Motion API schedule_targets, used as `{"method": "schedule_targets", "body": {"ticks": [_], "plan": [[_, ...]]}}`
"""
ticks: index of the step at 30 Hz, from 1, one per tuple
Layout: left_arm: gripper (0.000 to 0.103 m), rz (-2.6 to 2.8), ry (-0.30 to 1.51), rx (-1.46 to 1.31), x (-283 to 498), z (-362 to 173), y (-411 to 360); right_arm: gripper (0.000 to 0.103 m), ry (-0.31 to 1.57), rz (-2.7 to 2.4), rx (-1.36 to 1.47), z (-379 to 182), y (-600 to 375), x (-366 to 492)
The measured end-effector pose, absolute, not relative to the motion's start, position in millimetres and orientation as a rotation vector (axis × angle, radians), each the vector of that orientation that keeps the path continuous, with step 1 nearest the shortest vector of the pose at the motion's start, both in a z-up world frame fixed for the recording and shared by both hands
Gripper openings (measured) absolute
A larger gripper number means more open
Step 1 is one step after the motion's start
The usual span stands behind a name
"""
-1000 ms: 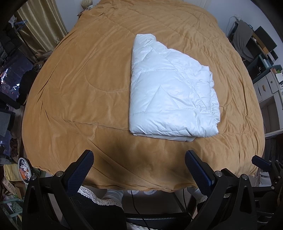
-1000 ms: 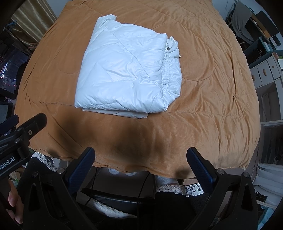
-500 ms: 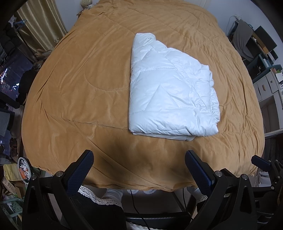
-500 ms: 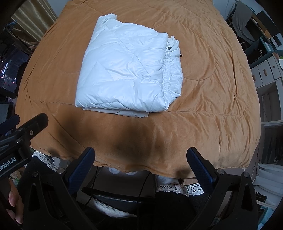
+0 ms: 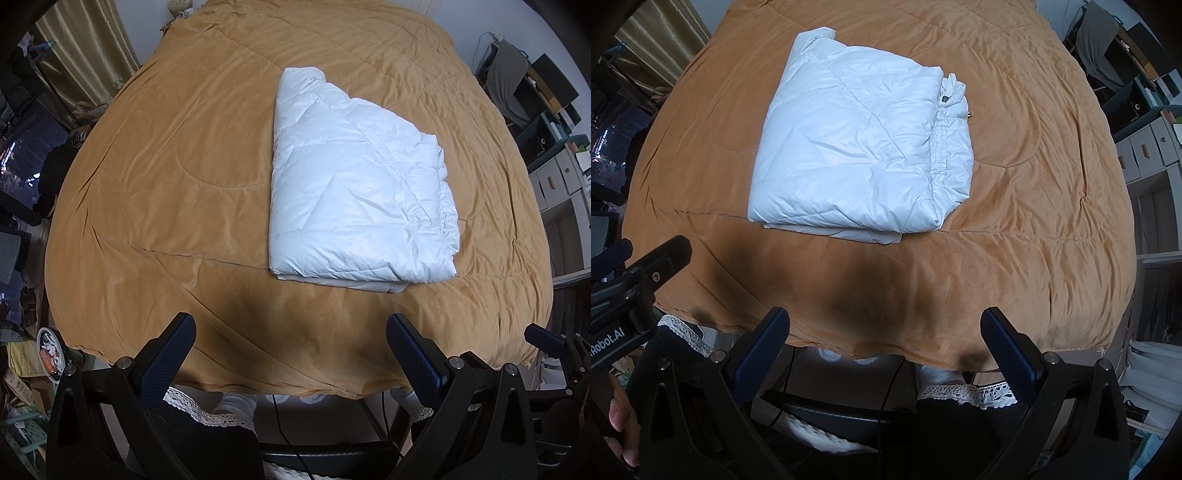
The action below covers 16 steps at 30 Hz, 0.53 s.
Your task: Fold large clothes
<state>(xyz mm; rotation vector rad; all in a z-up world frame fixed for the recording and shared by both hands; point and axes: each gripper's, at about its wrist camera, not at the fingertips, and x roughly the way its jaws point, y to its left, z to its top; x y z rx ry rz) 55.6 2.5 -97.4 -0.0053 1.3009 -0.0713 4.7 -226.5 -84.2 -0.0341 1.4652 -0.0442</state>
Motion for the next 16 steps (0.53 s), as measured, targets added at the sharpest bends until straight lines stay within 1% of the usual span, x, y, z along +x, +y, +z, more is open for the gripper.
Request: {"method": "schedule_targets", "body": {"ticks": [16], "plan": [[0.103, -0.076, 1.306, -0.002, 54.9, -99.3, 2.0, 0.103, 1.474, -0.039, -0.036, -85.5, -224.9, 4.8]]}}
